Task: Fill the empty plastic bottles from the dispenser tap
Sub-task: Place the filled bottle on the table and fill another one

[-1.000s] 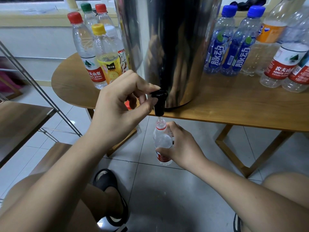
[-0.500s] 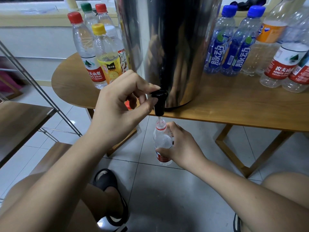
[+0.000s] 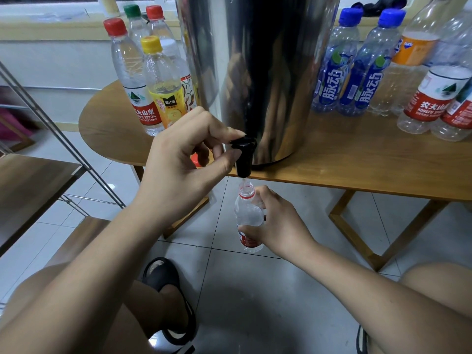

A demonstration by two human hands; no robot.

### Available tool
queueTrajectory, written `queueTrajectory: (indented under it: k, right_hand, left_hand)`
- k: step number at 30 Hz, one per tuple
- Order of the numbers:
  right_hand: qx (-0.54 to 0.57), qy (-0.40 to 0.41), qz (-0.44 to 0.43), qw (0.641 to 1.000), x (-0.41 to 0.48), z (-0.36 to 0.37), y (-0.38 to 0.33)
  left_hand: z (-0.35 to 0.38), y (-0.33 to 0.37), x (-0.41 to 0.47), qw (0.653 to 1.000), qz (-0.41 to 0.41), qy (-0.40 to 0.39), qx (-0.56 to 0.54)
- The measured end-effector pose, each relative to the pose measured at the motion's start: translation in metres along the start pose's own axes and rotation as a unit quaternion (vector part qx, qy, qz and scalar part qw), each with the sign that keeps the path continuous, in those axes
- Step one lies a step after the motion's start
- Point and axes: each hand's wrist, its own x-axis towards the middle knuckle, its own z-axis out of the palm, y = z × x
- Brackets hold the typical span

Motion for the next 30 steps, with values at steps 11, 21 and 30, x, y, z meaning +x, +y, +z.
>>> queueTrajectory:
  k: [11, 21, 30]
  right_hand:
    - [0.003, -0.006, 0.011, 1.000, -0.0003, -0.0003, -0.0010]
    - [0.010, -0.007, 0.017, 1.000, -0.0005, 0.0008, -0.0016]
    - [0.002, -0.007, 0.020, 1.000, -0.0003, -0.0001, -0.0036]
  left_hand:
    - [0.0004, 0.0011, -0.0005, 1.000, 0.001, 0.004, 0.010]
    - [-0.0001, 0.0000, -0.0009, 1.000, 0.000, 0.000, 0.012]
    - [-0.0010, 0.0004, -0.0010, 1.000, 0.003, -0.005, 0.009]
